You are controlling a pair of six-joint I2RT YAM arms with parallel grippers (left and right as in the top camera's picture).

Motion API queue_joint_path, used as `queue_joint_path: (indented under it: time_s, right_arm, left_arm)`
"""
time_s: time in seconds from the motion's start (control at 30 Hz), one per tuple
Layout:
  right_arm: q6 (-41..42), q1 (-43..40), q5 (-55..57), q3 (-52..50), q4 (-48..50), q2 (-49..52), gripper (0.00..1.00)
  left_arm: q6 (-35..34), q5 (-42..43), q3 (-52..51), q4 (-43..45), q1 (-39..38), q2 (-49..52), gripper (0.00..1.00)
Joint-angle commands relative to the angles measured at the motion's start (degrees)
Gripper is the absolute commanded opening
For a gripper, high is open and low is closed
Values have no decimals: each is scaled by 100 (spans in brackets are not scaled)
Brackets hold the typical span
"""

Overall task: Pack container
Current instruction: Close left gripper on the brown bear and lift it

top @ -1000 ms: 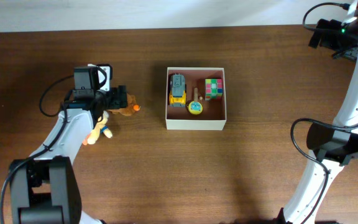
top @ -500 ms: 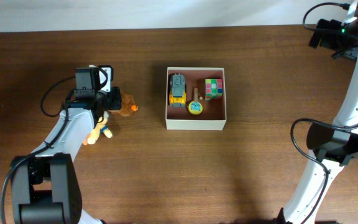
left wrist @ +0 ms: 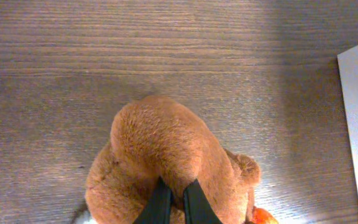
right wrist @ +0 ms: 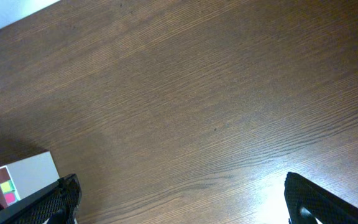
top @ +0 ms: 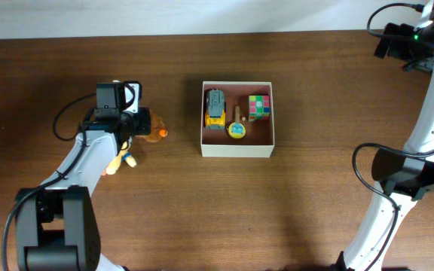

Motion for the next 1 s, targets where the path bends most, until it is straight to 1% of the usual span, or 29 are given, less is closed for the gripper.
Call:
queue_joint_path:
  time_s: [0.0, 0.17, 0.3, 0.57, 0.7, 0.83, 0.9, 0.93, 0.97]
  right_arm:
    - [50, -9, -26, 37, -35, -4, 99]
    - [50, -11, -28, 37, -35, -4, 99]
    - [50, -11, -26, 37, -35, -4, 99]
    - [50, -9, -26, 37, -35, -4, 99]
    - [50, -11, -26, 37, -35, -4, 99]
    - [50, -9, -26, 37, -35, -4, 99]
    - [50, -11, -26, 37, -35, -4, 99]
    - [50, -9, -28, 37, -35, -4, 99]
    - [50, -9, -28, 37, -35, -4, 98]
  left_arm:
    - [-208, -2, 52, -129, -35, 42, 2]
    - [-476, 15, 55, -173, -37, -2, 2]
    - [-479, 330, 72, -184, -37, -267, 2]
    - [-540, 800, 505, -544, -68, -1462, 2]
    - [-905, 800, 549, -577, -278, -1969, 2]
    - [-1279, 710, 549, -575, -708, -2295, 2]
    - [-1591, 544, 549, -553, -990, -2339, 2]
    - [-1888, 345, 549, -533, -1231, -2319, 2]
    - [-2037, 205, 549, -509, -1401, -2280, 2]
